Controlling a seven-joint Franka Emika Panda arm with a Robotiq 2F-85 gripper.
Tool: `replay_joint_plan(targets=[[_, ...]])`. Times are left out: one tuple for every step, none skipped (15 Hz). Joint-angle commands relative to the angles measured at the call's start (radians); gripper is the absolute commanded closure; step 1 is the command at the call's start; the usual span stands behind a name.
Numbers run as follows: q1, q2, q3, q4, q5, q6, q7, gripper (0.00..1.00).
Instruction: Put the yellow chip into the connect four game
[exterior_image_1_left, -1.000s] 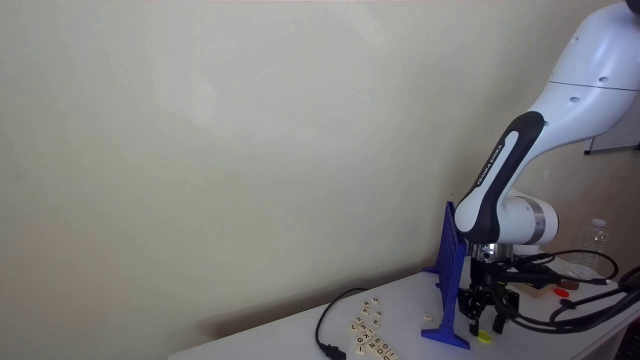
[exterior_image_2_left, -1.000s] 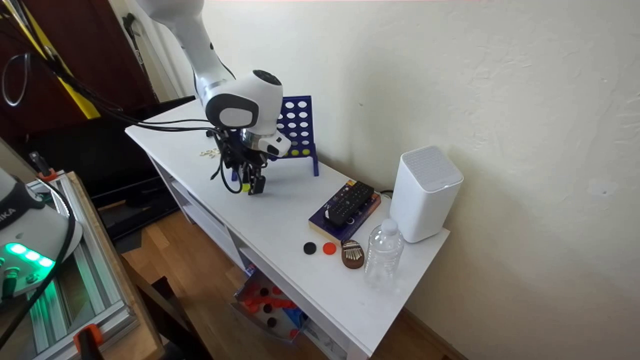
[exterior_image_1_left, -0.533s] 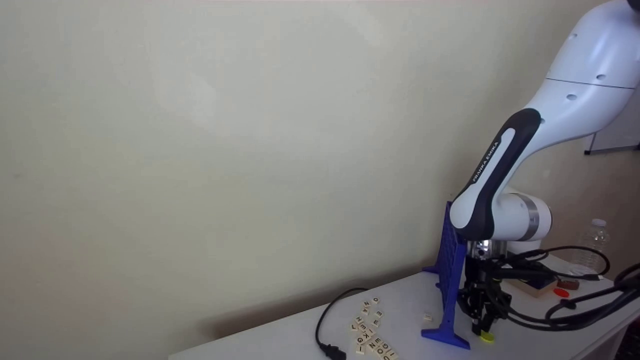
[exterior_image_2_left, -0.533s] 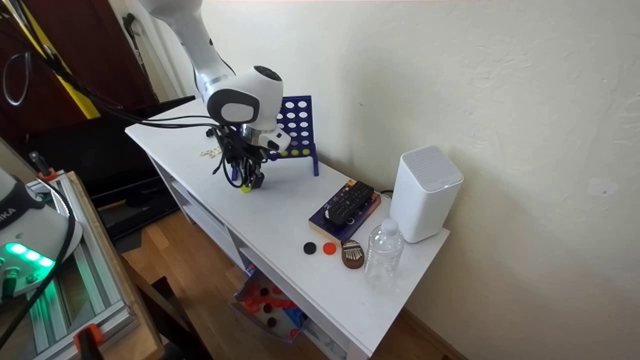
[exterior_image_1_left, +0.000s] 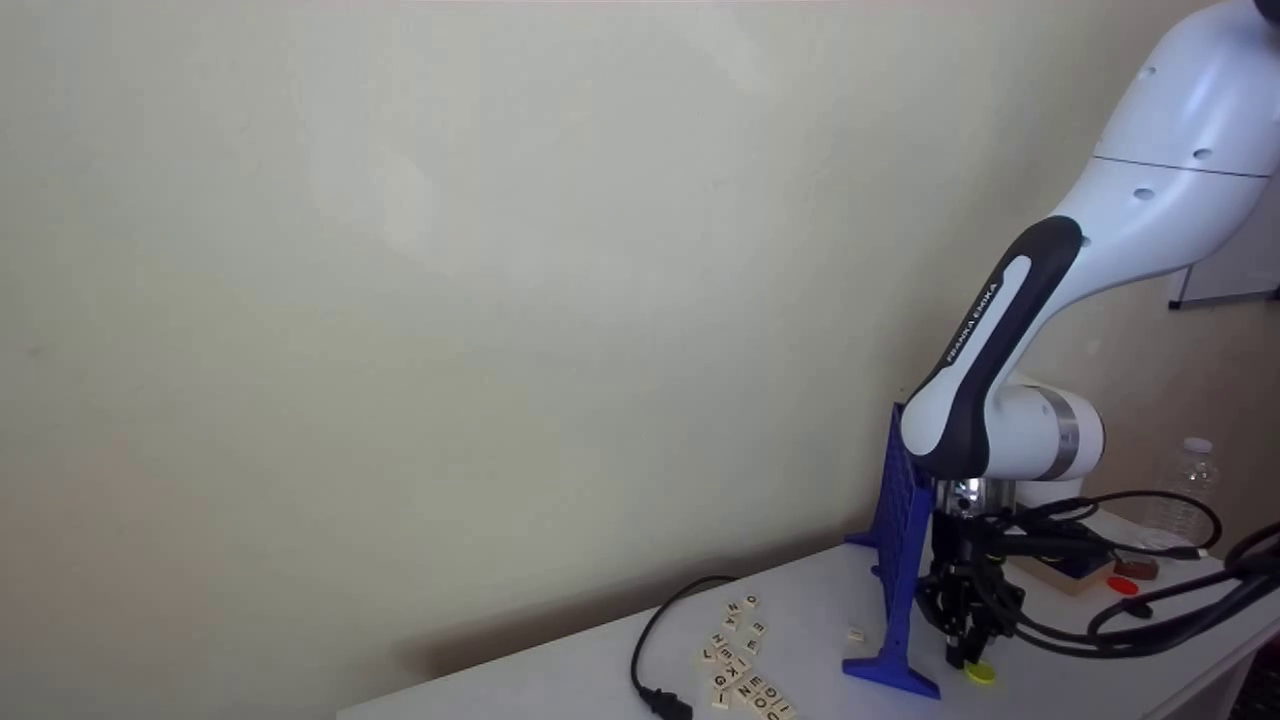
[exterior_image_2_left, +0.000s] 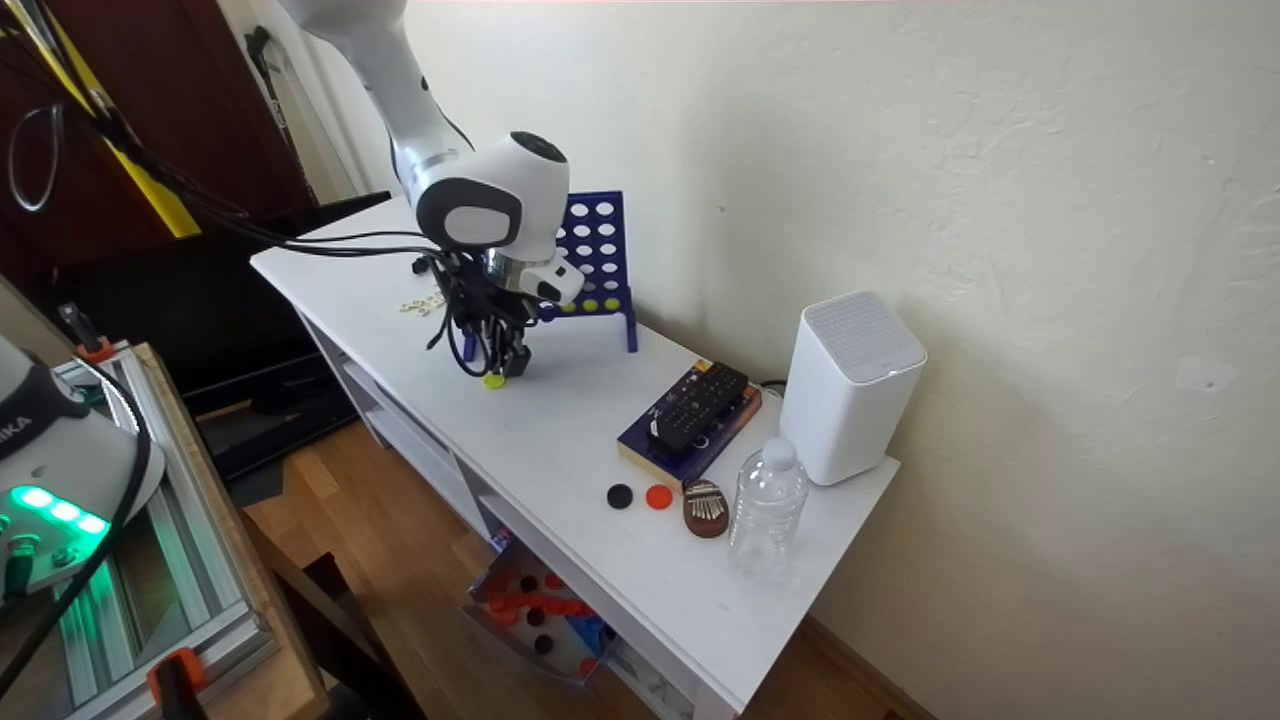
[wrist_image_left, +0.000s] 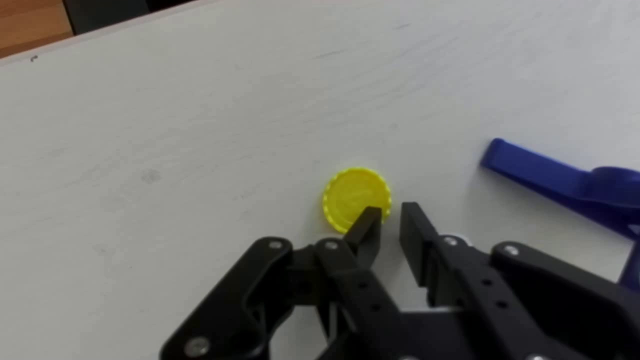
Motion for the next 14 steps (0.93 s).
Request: replay_joint_plan(targets=[[-0.011, -0.01, 0.0, -0.013, -0.016, 0.002, -0.012, 0.5], [-0.011, -0.012, 0.0, -0.015, -0.017, 0.003, -0.012, 0.42], [-0.01, -0.012, 0.0, -0.016, -0.017, 0.003, -0.013, 0.35], [-0.009, -0.01, -0.002, -0.014, -0.019, 0.001, -0.012, 0.27], [-0.008, -0.009, -0.002, -0.013, -0.019, 0.001, -0.011, 0.21], [-0.008, -0.009, -0.002, -0.013, -0.019, 0.001, -0.011, 0.13], [-0.013, -0.012, 0.002, -0.016, -0.015, 0.005, -0.015, 0.07], [-0.022, -0.015, 0.01, -0.018, -0.007, 0.006, -0.022, 0.01], [-0.035, -0.02, 0.022, -0.022, 0.005, 0.009, -0.033, 0.0], [-0.048, -0.027, 0.033, -0.029, 0.012, 0.015, -0.048, 0.0], [-0.055, -0.032, 0.04, -0.035, 0.013, 0.015, -0.059, 0.0], [-0.043, -0.041, 0.029, -0.048, -0.006, 0.027, -0.061, 0.0], [-0.037, -0.048, 0.023, -0.058, -0.012, 0.032, -0.06, 0.0], [-0.04, -0.056, 0.024, -0.067, -0.015, 0.034, -0.073, 0.0]])
